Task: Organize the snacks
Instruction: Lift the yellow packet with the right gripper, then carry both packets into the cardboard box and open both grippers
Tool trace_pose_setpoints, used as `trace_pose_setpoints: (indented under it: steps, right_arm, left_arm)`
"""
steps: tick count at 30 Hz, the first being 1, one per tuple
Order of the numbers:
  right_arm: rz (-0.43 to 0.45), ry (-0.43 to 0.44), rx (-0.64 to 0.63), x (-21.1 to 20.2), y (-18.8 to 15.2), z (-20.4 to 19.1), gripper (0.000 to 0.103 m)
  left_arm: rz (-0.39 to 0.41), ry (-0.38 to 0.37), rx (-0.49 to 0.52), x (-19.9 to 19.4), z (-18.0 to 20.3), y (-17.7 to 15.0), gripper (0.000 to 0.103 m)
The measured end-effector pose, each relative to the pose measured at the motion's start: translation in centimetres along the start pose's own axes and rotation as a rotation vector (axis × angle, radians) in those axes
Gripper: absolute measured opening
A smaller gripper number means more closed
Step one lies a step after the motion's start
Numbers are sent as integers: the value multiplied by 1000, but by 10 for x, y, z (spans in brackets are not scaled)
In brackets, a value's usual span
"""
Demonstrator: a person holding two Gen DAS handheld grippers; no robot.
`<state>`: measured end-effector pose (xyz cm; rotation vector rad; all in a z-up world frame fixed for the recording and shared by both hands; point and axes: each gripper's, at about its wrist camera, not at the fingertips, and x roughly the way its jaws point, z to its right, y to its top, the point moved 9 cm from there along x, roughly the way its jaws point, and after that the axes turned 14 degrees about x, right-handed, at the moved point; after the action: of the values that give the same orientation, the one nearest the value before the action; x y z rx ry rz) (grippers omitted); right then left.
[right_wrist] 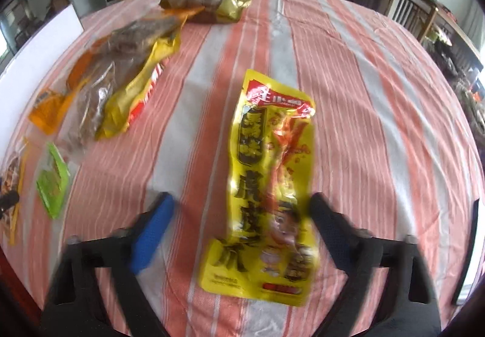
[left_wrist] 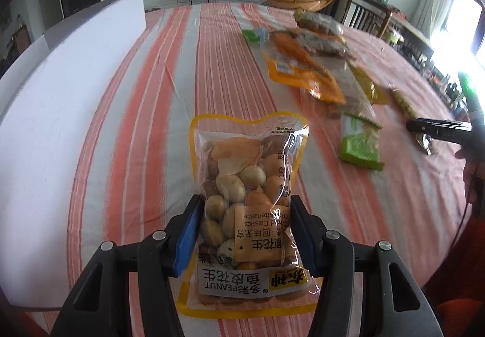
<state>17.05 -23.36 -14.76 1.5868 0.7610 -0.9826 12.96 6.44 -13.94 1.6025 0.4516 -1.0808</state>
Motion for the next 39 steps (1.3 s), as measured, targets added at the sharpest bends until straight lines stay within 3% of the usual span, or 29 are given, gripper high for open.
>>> trace_pose_setpoints:
  steps: [1,4,8,9,13,16,18,20,23,25,27,30,32,33,35,39]
  right_arm:
    - [6,2,2,-5,3,1,37]
    - [-20,56,41,-16,8,4,30]
    - [6,264,252,-47,18,18,14]
    - [6,317,298,-54,19,19,6]
    - [-1,351,340,-61,20,18,5]
    - [2,324,319,-57,19,14,16]
    - [-17,301,323,-51,18,14,34]
    - [-20,188,300,-43,19,26,35]
    - [-29,120,346,-39,18,48,40]
    - [-11,108,367,-43,21,56,74]
    - [-2,96,360,-45,25,55,85]
    - [-52,50,266,-25,22,40,92]
    - [-91,-33,185,-1,15,37,81]
    - [-26,-90,146,-3,20,40,60]
    - [-24,-43,187,-7,19,42,38]
    - [-48,133,324,-20,10,56,36]
  left_arm:
    - [12,-5,-6,-5,-1,1,55]
    - [61,-32,-39,-23,-5,9,55]
    - [129,-74,-92,-51,-14,20,56]
    - [141,-80,-101,-55,-16,23,56]
    - [171,-91,-125,-69,-23,26,56]
    - [168,-85,-132,-70,-27,22,56]
    - [161,-89,-144,-70,-28,20,56]
    - [159,-88,-149,-69,-27,21,56]
    - [169,-87,-147,-73,-26,22,56]
    - [174,-88,-146,-73,-25,24,56]
    - [175,-91,-142,-71,-23,24,56]
    - [166,-98,-135,-68,-18,24,56]
    - [169,-96,-126,-72,-16,22,56]
    - [175,-93,-123,-75,-17,21,56]
    - [188,-92,-127,-82,-21,19,56]
    - [212,-118,-183,-88,-34,18,56]
